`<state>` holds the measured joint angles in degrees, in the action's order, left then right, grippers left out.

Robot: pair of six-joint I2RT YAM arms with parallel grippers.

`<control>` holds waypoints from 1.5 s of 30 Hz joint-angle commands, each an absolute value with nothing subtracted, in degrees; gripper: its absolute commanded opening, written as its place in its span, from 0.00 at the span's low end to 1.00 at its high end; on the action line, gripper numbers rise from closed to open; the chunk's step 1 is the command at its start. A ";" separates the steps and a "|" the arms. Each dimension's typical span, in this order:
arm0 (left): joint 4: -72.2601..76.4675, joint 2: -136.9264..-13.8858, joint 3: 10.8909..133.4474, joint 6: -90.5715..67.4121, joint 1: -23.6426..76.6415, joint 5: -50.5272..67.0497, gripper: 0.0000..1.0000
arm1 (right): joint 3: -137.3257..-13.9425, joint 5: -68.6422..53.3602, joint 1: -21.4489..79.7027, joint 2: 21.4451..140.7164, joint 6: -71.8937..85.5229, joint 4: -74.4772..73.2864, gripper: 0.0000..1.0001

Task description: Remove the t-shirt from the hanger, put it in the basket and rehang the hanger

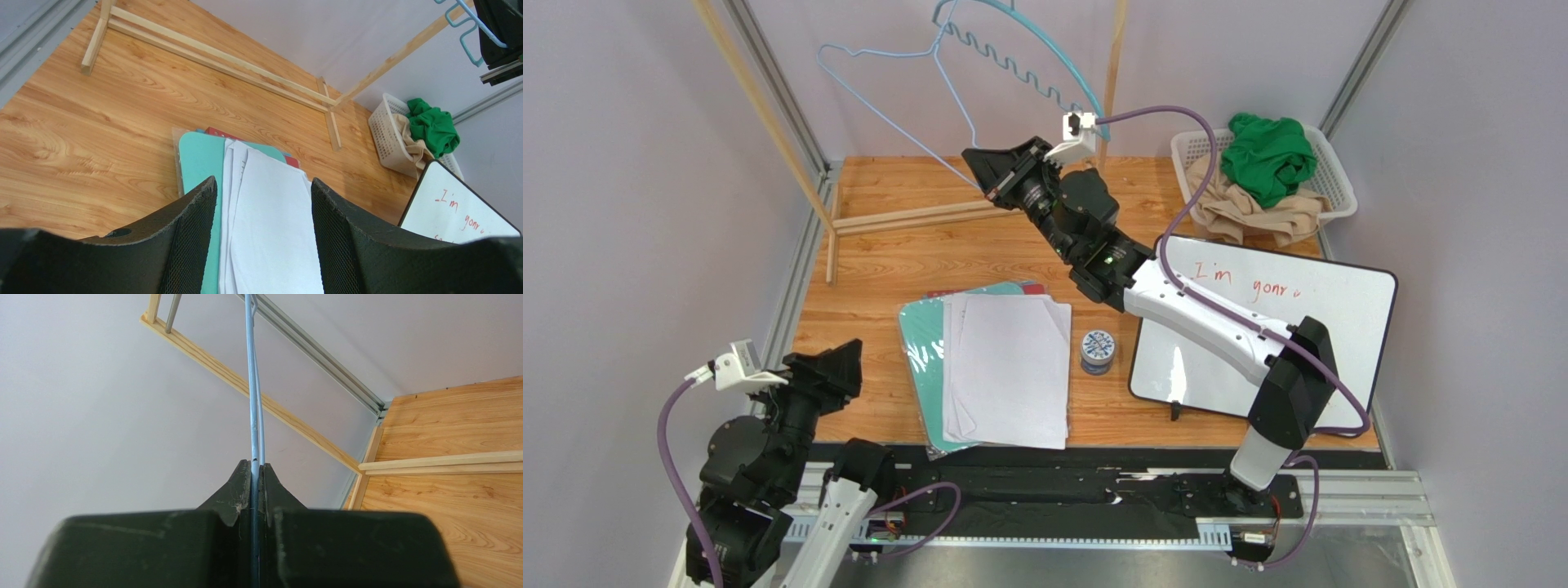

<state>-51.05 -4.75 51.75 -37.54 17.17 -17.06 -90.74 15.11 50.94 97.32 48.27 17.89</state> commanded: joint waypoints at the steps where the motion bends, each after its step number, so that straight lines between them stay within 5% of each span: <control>1: -49.04 -4.74 51.85 -36.56 17.23 -16.70 0.63 | -92.90 13.54 49.75 95.36 52.89 21.62 0.00; 25: -50.18 -4.39 53.17 -35.25 17.23 -17.58 0.63 | -105.02 6.94 44.47 105.28 66.00 20.22 0.00; 38: -49.13 -5.53 51.51 -35.42 17.23 -15.04 0.64 | -107.58 15.90 48.77 104.50 48.18 5.99 0.00; 44: -47.03 -10.45 50.36 -35.77 17.23 -10.02 0.64 | -108.98 24.95 51.41 103.71 33.68 0.18 0.16; 45: -46.67 -11.68 50.01 -35.77 17.23 -9.24 0.64 | -108.98 27.22 51.68 103.54 32.01 -1.65 0.28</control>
